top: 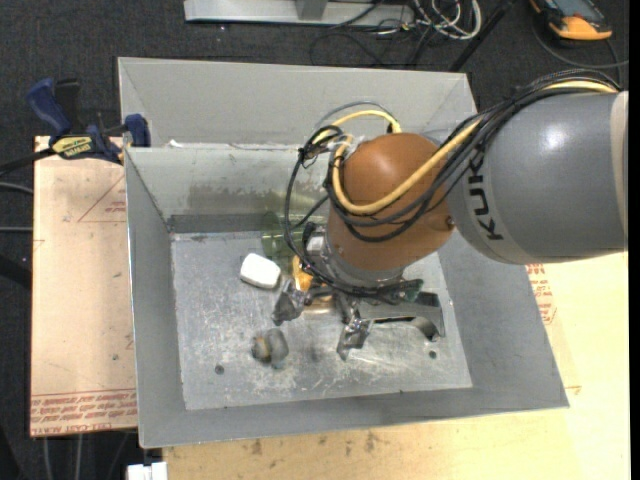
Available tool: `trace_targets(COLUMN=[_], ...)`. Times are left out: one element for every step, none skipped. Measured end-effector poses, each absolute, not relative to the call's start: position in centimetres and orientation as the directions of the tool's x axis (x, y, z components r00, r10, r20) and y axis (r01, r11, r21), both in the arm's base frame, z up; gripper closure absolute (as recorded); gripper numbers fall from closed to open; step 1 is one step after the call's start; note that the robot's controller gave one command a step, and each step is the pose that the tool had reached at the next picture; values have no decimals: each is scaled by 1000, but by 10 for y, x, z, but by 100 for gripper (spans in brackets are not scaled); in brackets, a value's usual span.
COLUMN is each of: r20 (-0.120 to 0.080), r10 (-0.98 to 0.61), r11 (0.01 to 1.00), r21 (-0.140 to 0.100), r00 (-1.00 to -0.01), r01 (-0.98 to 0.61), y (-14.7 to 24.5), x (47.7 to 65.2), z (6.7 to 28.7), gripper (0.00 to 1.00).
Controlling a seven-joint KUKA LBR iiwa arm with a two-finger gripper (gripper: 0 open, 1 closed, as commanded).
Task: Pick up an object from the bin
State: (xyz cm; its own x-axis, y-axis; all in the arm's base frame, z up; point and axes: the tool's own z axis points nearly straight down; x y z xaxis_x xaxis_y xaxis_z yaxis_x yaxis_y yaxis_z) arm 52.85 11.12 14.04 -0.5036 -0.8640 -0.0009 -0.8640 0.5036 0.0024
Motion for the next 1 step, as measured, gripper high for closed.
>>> trace_targets(r20=[3], r10=[-907], r11=[421], r21=[-3], r00=[-421], r01=[-907], y=[201], x=[539], z=[76], gripper=[100])
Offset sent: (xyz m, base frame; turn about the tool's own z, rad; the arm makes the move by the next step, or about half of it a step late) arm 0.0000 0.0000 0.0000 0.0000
